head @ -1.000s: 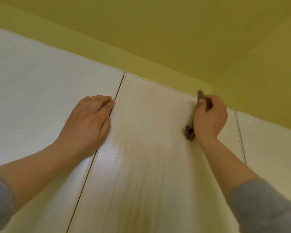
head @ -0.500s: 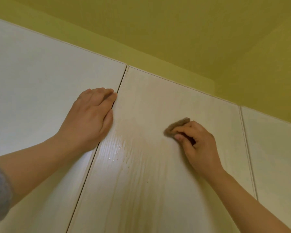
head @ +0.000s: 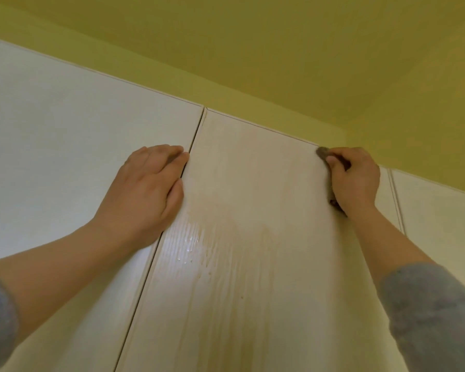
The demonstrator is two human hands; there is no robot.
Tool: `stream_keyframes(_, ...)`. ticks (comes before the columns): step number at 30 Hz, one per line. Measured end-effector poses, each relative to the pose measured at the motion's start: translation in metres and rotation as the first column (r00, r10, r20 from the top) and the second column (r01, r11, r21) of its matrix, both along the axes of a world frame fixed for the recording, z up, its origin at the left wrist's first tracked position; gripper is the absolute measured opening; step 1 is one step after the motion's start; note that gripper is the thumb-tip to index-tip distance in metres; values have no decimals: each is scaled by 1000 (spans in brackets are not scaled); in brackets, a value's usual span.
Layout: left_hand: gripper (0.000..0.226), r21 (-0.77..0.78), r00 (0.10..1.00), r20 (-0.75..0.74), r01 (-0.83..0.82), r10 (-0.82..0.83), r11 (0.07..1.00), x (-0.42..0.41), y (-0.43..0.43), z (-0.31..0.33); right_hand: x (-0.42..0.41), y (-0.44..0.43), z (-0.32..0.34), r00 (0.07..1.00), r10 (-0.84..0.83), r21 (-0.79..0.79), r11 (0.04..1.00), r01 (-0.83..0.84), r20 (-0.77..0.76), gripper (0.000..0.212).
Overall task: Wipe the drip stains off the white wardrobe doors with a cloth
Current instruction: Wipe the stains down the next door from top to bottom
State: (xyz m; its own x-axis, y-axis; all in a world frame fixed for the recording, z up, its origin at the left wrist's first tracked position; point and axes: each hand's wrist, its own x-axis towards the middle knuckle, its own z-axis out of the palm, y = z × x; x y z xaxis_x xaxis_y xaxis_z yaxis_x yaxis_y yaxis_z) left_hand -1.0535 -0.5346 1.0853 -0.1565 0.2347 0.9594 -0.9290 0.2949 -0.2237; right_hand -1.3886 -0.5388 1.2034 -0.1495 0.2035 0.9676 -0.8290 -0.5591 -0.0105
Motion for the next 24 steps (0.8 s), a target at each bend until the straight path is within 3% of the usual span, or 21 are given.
stream_keyframes(4, 55, -2, 1000, -6, -10, 10, 1000, 2, -1, 1, 15, 8, -65, 956, 67, -47, 995, -83, -287, 29)
stream_keyframes(7, 55, 7, 1000, -9, -18, 18, 1000, 1, 0, 0, 19, 7, -115, 931, 54, -8, 998, -61, -361, 23)
stream_keyframes(9, 54, 12, 1000, -7, -23, 23, 1000, 1, 0, -1, 11, 8, -126, 965, -27, -88, 996, 4, -259, 20)
stream_keyframes(12, 54, 12, 1000, -12, -27, 28, 1000, 1, 1, 0, -15, 14, -90, 984, -47, -200, 976, 81, 172, 18)
stream_keyframes(15, 55, 18, 1000, -11, -24, 24, 1000, 0, 0, 1, -44, 19, -35, 934, -141, -76, 982, 175, 330, 24)
stream_keyframes(19, 56, 25, 1000, -5, -30, 30, 999, 0, 0, 2, -47, 3, -4, 987, -76, 13, 997, 75, 141, 22)
stream_keyframes(24, 55, 18, 999, -6, -33, 33, 999, 2, -1, 3, -11, -8, -60, 979, -5, -84, 996, -12, -202, 17)
